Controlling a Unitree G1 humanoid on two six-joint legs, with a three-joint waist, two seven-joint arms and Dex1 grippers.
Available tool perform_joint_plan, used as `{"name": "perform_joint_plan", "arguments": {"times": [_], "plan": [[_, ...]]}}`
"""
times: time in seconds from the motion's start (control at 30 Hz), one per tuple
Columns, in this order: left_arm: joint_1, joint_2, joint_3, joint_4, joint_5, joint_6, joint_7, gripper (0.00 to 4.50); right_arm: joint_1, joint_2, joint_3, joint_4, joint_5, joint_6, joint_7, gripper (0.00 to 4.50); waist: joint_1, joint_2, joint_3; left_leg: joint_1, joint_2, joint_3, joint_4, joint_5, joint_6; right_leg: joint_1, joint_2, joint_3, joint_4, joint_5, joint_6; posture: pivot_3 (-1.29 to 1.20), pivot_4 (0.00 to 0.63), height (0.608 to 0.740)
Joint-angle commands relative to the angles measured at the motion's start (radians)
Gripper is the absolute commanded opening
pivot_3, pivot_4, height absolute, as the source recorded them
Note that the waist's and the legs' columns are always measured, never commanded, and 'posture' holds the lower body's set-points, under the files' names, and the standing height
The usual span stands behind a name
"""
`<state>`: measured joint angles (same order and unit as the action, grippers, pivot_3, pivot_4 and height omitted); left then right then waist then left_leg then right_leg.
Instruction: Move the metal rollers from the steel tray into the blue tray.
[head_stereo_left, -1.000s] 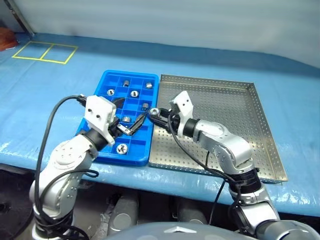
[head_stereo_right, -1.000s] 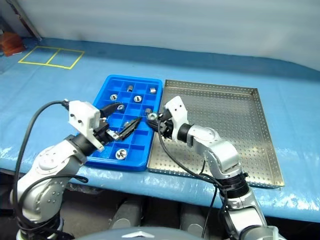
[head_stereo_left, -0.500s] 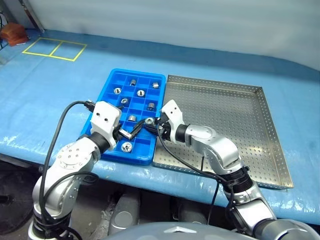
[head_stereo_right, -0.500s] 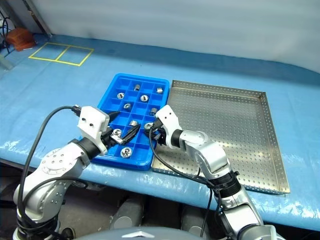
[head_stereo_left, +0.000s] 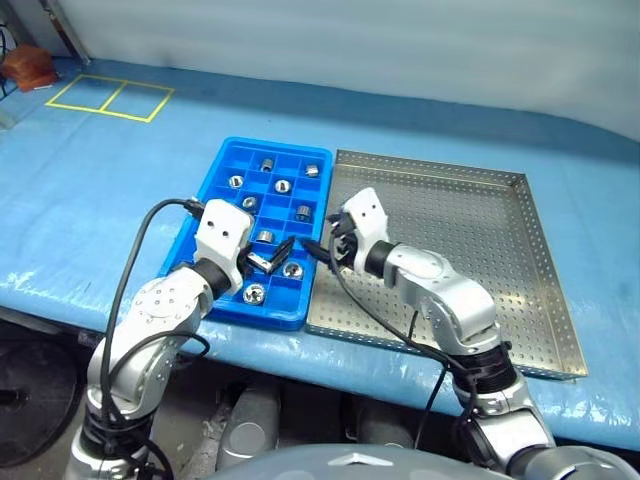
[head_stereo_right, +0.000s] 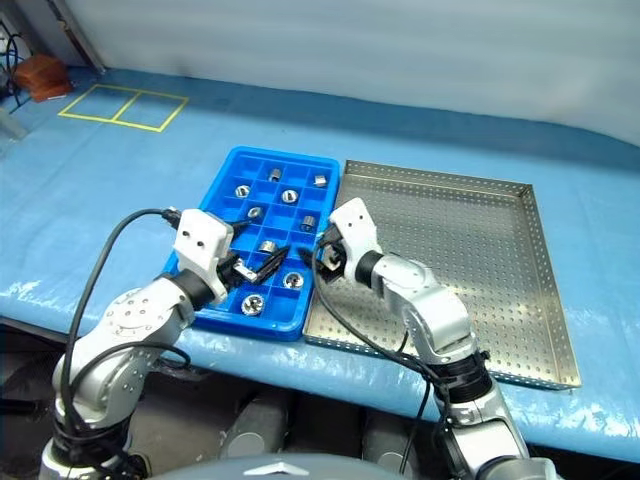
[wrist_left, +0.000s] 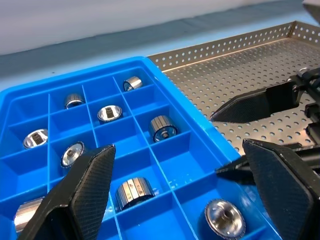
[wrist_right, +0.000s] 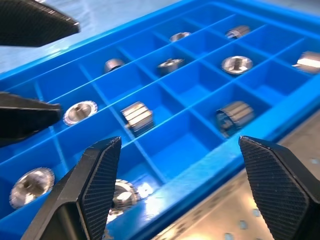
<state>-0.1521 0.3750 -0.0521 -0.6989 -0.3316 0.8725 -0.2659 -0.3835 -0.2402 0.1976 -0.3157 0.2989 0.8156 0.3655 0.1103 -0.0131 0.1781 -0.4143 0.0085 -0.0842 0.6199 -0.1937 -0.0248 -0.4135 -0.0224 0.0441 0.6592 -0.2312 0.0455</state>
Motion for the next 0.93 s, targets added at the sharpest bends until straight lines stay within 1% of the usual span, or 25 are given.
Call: {"name": "perform_joint_plan", "arguments": {"times": [0.03, 0.2, 0.3, 0.37, 0.4, 0.47, 0.53, 0.57, 0.6, 0.63, 0.77, 0.93], "plan": [[-0.05, -0.029, -0.028, 0.061, 0.013, -0.075, -0.014, 4.46, 0.011, -0.044, -0.066, -0.079, -0.036, -0.022, -0.038, 3.98, -0.001, 0.0, 0.0, 0.0, 0.0, 0.0, 0.0, 0.0, 0.0, 0.0, 0.0, 0.0, 0.0, 0.0, 0.0, 0.26, 0.15, 0.74], [-0.129, -0.064, -0.105, 0.212, 0.041, -0.182, -0.072, 4.46, 0.069, -0.187, -0.145, -0.129, -0.031, -0.044, 0.036, 3.98, -0.011, 0.0, 0.0, -0.001, -0.002, 0.001, 0.0, 0.0, 0.0, 0.0, -0.002, 0.0, -0.002, 0.0, 0.001, 0.21, 0.15, 0.74], [-0.167, -0.089, -0.133, 0.312, 0.055, -0.258, -0.11, 4.46, 0.109, -0.251, -0.198, -0.139, -0.016, -0.054, 0.074, 3.98, -0.017, -0.001, 0.0, -0.001, -0.002, 0.001, 0.0, 0.0, 0.0, 0.0, -0.002, 0.0, -0.002, 0.001, 0.001, 0.2, 0.15, 0.74], [-0.181, -0.103, -0.142, 0.367, 0.064, -0.295, -0.127, 4.46, 0.144, -0.264, -0.24, -0.141, 0.02, -0.066, 0.108, 3.98, -0.025, -0.001, 0.0, -0.001, -0.001, 0.002, 0.0, 0.0, 0.0, 0.0, -0.002, 0.001, -0.002, 0.001, 0.001, 0.18, 0.15, 0.74], [-0.182, -0.105, -0.15, 0.381, 0.055, -0.31, -0.154, 4.46, 0.175, -0.268, -0.263, -0.148, 0.051, -0.1, 0.149, 3.98, -0.032, -0.001, 0.0, -0.001, -0.001, 0.002, 0.0, 0.0, 0.0, 0.0, -0.002, 0.001, -0.002, 0.001, 0.001, 0.17, 0.15, 0.74], [-0.177, -0.107, -0.159, 0.392, 0.041, -0.333, -0.193, 4.46, 0.225, -0.27, -0.297, -0.167, 0.106, -0.142, 0.213, 3.98, -0.043, -0.001, 0.0, -0.001, -0.001, 0.002, 0.0, 0.0, 0.001, 0.0, -0.001, 0.001, -0.001, 0.001, 0.001, 0.16, 0.15, 0.74], [-0.171, -0.111, -0.159, 0.396, 0.03, -0.345, -0.215, 4.46, 0.265, -0.271, -0.325, -0.187, 0.157, -0.145, 0.253, 3.98, -0.053, -0.001, 0.0, -0.001, -0.001, 0.002, 0.0, 0.0, 0.001, 0.0, -0.001, 0.001, -0.001, 0.002, 0.003, 0.15, 0.15, 0.74], [-0.169, -0.111, -0.158, 0.399, 0.03, -0.354, -0.225, 4.46, 0.276, -0.279, -0.325, -0.194, 0.156, -0.145, 0.254, 3.98, -0.06, -0.001, 0.0, -0.001, -0.001, 0.002, 0.0, -0.001, 0.001, 0.0, -0.001, 0.001, -0.001, 0.002, 0.004, 0.14, 0.15, 0.74], [-0.168, -0.111, -0.158, 0.401, 0.031, -0.361, -0.232, 4.46, 0.282, -0.285, -0.322, -0.197, 0.151, -0.147, 0.251, 4.34, -0.067, -0.001, 0.0, -0.001, -0.001, 0.002, 0.0, -0.001, 0.001, 0.0, -0.001, 0.001, -0.001, 0.003, 0.006, 0.14, 0.15, 0.74], [-0.168, -0.111, -0.157, 0.405, 0.033, -0.371, -0.241, 4.48, 0.285, -0.286, -0.319, -0.203, 0.148, -0.149, 0.245, 4.49, -0.072, -0.001, 0.0, -0.001, -0.001, 0.002, 0.001, 0.0, 0.001, 0.001, -0.001, 0.001, -0.001, 0.003, 0.005, 0.14, 0.15, 0.74], [-0.171, -0.111, -0.158, 0.413, 0.039, -0.39, -0.263, 4.48, 0.281, -0.27, -0.325, -0.215, 0.116, -0.164, 0.178, 4.49, -0.082, -0.001, 0.0, 0.0, -0.001, 0.003, 0.005, 0.0, 0.001, 0.002, -0.001, 0.002, 0.0, 0.002, 0.003, 0.12, 0.15, 0.74], [-0.179, -0.114, -0.153, 0.41, 0.025, -0.362, -0.276, 4.48, 0.295, -0.292, -0.298, -0.258, 0.129, -0.146, 0.186, 4.49, -0.082, -0.001, 0.0, -0.001, -0.001, 0.003, 0.006, 0.0, 0.001, 0.002, -0.001, 0.003, 0.0, 0.003, 0.005, 0.12, 0.15, 0.74]]}}
